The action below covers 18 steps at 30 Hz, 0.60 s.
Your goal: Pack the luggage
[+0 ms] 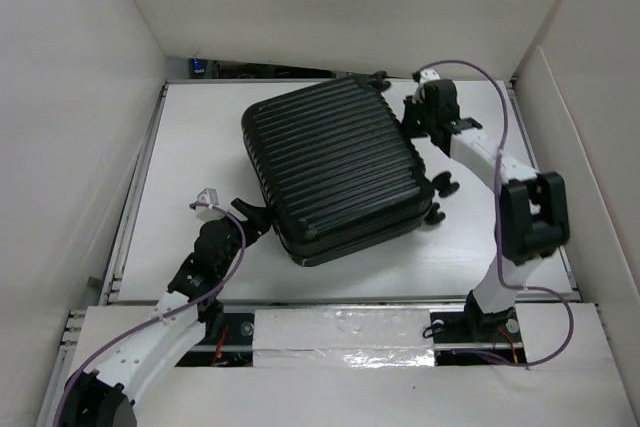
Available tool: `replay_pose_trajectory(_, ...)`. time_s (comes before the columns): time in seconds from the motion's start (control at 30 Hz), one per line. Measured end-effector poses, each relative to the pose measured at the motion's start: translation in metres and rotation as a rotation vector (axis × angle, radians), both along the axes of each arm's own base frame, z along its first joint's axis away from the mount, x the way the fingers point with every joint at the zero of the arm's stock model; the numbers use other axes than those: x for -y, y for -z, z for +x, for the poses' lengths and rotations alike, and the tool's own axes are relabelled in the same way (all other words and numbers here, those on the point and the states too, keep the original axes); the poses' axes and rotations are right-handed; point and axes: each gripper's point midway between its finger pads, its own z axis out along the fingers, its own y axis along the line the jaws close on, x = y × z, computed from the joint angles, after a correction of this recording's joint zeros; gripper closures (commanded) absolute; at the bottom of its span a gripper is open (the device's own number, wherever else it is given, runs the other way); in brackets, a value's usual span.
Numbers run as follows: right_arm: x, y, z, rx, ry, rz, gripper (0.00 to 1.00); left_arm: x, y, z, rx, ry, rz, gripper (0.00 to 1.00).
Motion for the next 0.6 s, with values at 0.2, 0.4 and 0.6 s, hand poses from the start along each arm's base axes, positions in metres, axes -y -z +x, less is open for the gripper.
replay_pose_trajectory(0.2,-0.060,-0.040,0.087,0.113,-0.138,0.065,0.48,0.009,-0.001,-0.009,0.040,0.074,-0.020,0.41)
replay_pose_trajectory(0.4,-0.089,-0.111,0.066,0.233,-0.233,0.162,0.30,0.026,-0.005,-0.024,0.067,0.187,-0.040,0.47)
replay_pose_trajectory(0.6,-0.071,-0.161,-0.045,0.372,-0.277,0.191,0.99,0.031,-0.005,-0.029,0.065,0.223,-0.037,0.49)
